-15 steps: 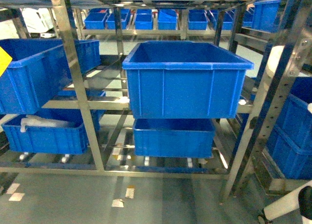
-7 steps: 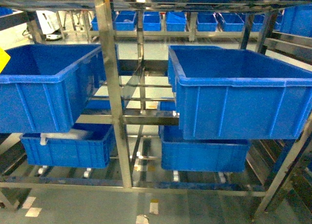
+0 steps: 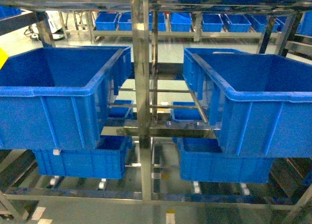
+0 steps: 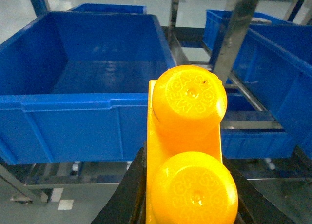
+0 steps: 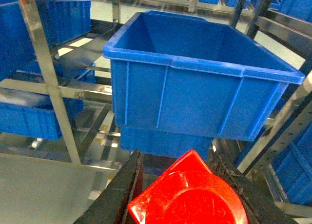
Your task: Sort and place red and yellow blocks in left bins
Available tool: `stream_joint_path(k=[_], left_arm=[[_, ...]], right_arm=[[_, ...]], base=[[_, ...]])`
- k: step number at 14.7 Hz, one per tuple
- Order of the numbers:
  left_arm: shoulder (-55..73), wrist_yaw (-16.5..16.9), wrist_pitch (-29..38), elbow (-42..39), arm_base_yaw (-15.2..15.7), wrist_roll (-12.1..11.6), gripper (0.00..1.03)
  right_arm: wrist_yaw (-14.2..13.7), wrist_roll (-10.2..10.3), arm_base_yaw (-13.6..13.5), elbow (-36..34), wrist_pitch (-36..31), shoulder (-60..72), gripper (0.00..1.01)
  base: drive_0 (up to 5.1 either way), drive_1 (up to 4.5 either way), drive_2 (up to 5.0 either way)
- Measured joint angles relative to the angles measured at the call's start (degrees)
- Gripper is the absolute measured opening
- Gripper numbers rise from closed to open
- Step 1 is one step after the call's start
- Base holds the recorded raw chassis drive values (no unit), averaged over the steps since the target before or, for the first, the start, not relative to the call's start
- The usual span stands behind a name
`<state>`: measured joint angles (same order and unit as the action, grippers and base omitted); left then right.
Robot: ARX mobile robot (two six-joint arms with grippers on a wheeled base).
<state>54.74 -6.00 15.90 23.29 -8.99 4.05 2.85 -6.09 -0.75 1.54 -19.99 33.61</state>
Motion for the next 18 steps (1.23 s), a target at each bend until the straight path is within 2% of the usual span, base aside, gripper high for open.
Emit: stream_joint_path(k=[8,15,18], left_arm=[[-0.2,0.1,-0.1,0.1,0.0,0.0,0.26],[0.1,0.1,-0.2,0.1,0.0,0.0,0.26],[0.3,0.0,-0.1,0.1,0.0,0.0,0.26]], right_arm=[[0.0,0.0,0.0,0.0,0.2,-0.4,0.36],[0.0,0.0,0.0,0.0,0.3,-0.2,0.36],[0.0,0.0,0.0,0.0,0.3,0.0,0.36]], base=[[0.0,0.00,0.0],[0.0,4.31,-4.4],[0.0,0.00,0.0]])
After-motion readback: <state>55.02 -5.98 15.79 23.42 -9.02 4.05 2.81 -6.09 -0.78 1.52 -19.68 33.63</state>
